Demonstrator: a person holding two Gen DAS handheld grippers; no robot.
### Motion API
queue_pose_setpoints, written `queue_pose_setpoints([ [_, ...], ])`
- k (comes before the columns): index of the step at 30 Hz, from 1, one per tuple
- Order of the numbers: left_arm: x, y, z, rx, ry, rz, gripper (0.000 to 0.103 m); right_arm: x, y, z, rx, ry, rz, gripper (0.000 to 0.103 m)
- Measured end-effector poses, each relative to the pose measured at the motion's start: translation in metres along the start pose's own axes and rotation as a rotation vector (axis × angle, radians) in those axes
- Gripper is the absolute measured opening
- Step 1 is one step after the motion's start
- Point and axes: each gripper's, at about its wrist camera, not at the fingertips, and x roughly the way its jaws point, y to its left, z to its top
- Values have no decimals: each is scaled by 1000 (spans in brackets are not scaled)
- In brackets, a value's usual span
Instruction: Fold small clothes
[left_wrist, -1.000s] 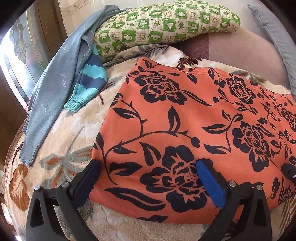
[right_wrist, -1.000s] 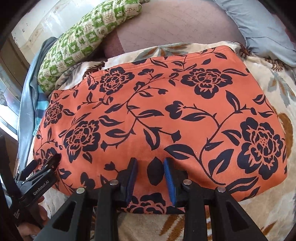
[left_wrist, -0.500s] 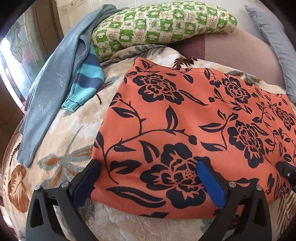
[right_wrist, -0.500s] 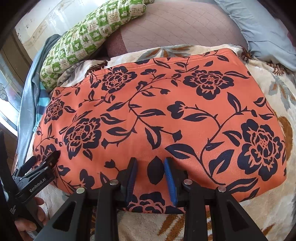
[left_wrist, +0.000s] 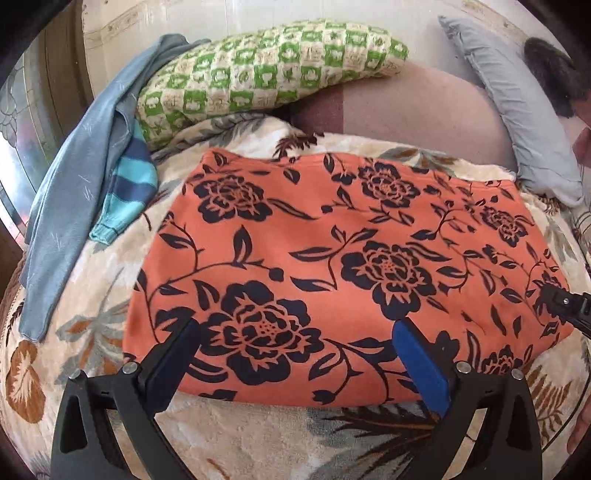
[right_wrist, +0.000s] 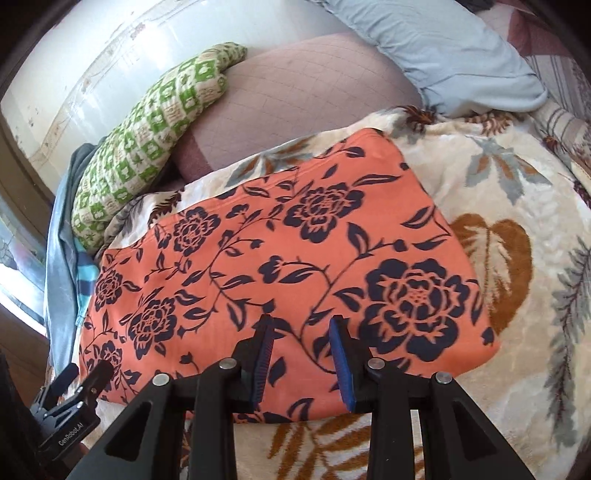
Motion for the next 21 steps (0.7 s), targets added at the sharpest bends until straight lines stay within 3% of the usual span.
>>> queue_pose_setpoints([
  [2, 23, -2, -4, 0, 86, 40, 103, 8, -11, 1, 3, 20, -34, 34],
  [4, 30, -3, -6, -1, 80, 42, 103, 26, -16, -2, -31, 85, -80, 34],
  [10, 24, -3, -2, 2, 84, 38, 103, 35, -6, -3, -107, 84, -131, 35],
  [13, 10, 5, 4, 13, 33, 49, 103, 34, -9, -2, -101, 88, -109, 35],
  [16, 3, 36, 8, -61, -9, 108, 103, 24, -13, -1, -76, 78, -83, 35],
  [21, 25, 91, -7, -219, 81, 210, 103, -4, 15, -7, -154, 7, -2, 35],
])
